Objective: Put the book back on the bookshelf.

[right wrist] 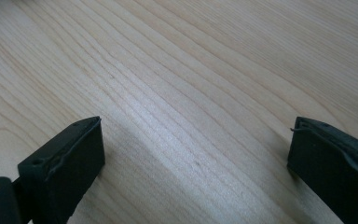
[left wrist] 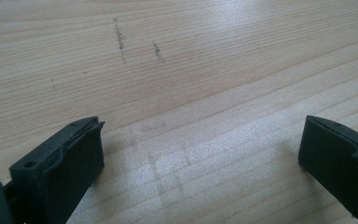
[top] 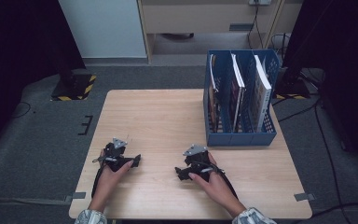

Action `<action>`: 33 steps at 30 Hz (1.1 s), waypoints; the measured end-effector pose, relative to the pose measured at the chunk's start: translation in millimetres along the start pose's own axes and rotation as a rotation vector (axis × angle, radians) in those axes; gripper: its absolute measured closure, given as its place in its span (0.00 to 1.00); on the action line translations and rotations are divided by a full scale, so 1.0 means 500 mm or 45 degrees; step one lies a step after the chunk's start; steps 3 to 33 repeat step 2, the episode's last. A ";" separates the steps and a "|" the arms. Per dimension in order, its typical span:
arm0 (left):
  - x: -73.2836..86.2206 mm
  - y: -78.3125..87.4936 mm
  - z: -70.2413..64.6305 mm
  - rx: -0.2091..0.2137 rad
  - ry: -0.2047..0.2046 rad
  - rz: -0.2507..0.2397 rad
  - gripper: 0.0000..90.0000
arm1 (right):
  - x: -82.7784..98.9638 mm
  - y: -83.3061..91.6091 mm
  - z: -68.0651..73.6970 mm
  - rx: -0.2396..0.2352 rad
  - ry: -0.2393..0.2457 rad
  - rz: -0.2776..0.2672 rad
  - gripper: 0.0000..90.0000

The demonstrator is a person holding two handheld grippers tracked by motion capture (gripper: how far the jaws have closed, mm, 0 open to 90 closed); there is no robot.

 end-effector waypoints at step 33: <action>0.000 0.000 0.000 0.001 0.000 0.000 0.00 | 0.001 0.001 0.001 0.009 -0.014 0.005 0.04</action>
Point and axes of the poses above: each handheld gripper's, and its own axes: y roughly backward along the jaws, x roughly out of its underside, z roughly to its left, the point moved 6 cm from there along -y, roughly forward along the jaws, and after that the axes turned 1 degree about -y, right-handed, at the moved point
